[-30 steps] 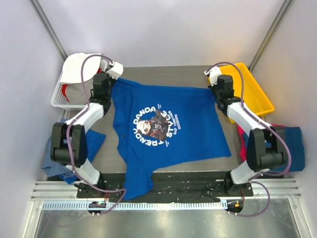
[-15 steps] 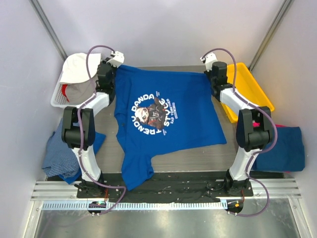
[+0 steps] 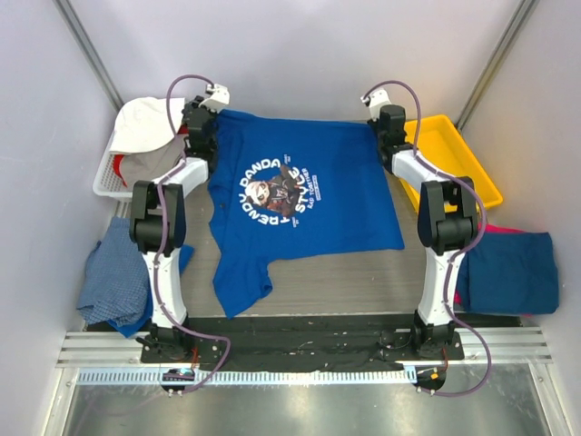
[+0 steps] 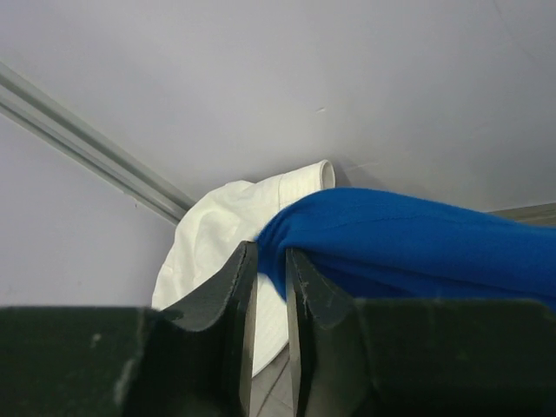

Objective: Fold and stack the t-shirts
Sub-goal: Flatten out the tshirt

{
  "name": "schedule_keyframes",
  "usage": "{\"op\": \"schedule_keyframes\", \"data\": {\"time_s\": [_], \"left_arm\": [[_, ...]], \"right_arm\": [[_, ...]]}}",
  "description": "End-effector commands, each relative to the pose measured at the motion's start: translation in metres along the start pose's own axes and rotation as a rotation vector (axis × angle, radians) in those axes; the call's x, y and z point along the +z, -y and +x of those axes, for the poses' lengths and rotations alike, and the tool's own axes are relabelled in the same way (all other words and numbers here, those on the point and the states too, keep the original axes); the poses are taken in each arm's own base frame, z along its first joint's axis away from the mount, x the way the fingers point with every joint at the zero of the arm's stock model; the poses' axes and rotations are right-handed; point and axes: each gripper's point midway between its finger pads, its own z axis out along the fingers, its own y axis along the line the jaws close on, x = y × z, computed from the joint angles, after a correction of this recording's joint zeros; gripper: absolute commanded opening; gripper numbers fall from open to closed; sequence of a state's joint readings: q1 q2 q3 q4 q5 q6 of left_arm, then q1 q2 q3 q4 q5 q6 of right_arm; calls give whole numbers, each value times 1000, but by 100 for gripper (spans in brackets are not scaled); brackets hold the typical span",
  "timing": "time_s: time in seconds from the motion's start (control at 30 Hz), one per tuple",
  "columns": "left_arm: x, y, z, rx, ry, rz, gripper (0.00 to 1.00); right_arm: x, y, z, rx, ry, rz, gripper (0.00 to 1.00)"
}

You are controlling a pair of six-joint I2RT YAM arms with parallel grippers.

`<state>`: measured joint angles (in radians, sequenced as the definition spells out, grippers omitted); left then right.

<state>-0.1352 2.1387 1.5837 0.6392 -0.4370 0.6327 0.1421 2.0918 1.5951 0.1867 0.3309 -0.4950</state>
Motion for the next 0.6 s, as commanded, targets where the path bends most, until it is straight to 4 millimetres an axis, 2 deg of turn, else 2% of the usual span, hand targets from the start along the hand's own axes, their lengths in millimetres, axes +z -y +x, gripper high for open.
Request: {"op": "schedule_keyframes", "data": {"time_s": [0.0, 0.03, 0.07, 0.1, 0.13, 0.17, 0.2, 0.23, 0.27, 0.3, 0.33, 0.4, 0.43, 0.47, 0.5, 0.53, 0.57], "left_arm": [[11, -28, -15, -54, 39, -130, 29], [12, -29, -18, -60, 45, -137, 36], [12, -26, -17, -58, 42, -134, 49], [13, -24, -16, -58, 37, -137, 55], [13, -22, -18, -61, 41, -138, 62], [13, -23, -19, -59, 41, -144, 74], [13, -23, -19, -63, 38, -151, 80], [11, -23, -18, -67, 32, -162, 86], [11, -25, -19, -65, 31, -165, 93], [10, -26, -21, -72, 32, -174, 97], [7, -32, -21, -78, 21, -192, 100], [1, -35, -23, -81, 16, -190, 100], [-4, -32, -17, -70, -2, -178, 100], [-11, -44, -29, -81, 11, -184, 100], [-17, -43, -32, -83, 6, -170, 100], [-27, -36, -22, -58, -37, -126, 100], [-37, -49, -37, -75, -19, -114, 100]], "right_arm": [[10, 29, -20, 25, 36, 115, 2], [12, 30, -19, 24, 34, 119, 4], [15, 29, -17, 21, 28, 121, 10], [16, 29, -19, 21, 32, 123, 13], [17, 28, -20, 21, 34, 122, 23], [19, 26, -18, 19, 29, 122, 29], [20, 28, -20, 23, 32, 128, 34], [21, 28, -19, 23, 29, 130, 46], [21, 28, -20, 23, 29, 130, 51], [22, 30, -23, 29, 31, 134, 55], [22, 30, -25, 31, 33, 134, 67], [20, 34, -30, 39, 39, 140, 81], [19, 35, -33, 43, 43, 143, 92], [17, 34, -34, 41, 38, 138, 94], [16, 37, -37, 46, 39, 143, 98], [11, 39, -46, 55, 55, 134, 100], [7, 38, -46, 54, 49, 122, 100]]}}
